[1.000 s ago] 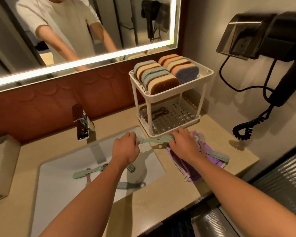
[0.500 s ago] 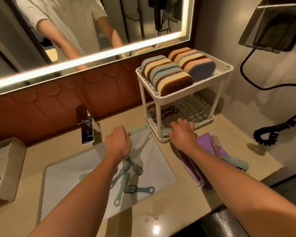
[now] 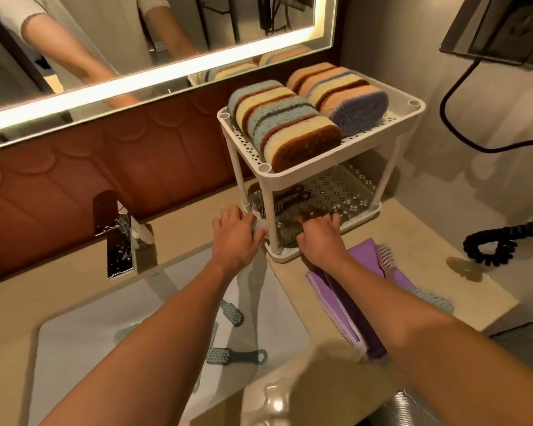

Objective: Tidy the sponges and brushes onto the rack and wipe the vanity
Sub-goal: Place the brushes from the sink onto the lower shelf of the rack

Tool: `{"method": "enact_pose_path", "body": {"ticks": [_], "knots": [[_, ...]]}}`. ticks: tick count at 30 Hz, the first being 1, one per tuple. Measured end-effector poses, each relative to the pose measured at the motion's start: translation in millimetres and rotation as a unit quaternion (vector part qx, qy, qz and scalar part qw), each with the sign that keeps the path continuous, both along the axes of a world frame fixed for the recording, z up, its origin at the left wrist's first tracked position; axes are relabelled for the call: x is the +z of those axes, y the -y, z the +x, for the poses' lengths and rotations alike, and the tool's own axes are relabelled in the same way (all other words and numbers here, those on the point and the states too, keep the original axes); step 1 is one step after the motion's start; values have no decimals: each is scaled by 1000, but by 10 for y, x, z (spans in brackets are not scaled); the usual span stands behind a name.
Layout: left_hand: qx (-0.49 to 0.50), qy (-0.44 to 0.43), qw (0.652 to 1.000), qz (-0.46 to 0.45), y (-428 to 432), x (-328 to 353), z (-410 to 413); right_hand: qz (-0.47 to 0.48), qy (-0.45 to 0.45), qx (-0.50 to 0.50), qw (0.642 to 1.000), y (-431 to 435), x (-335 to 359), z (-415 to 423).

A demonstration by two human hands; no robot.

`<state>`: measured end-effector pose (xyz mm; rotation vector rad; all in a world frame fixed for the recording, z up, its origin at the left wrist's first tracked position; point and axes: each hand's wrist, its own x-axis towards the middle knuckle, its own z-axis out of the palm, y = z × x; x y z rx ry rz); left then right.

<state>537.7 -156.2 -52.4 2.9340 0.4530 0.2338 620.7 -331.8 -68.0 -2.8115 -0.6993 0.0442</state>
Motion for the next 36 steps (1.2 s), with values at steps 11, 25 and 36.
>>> {"method": "enact_pose_path", "body": {"ticks": [11,25,36], "knots": [[-21,-5,994,-103,177,-85,408,92,-102,55,989,-53,-155,256],[-44,31,991,-124,138,-457,529,90,52,64,993,-149,-422,269],[-24,30,984,-173,142,-354,505,103,56,65,991,-147,-388,220]]}}
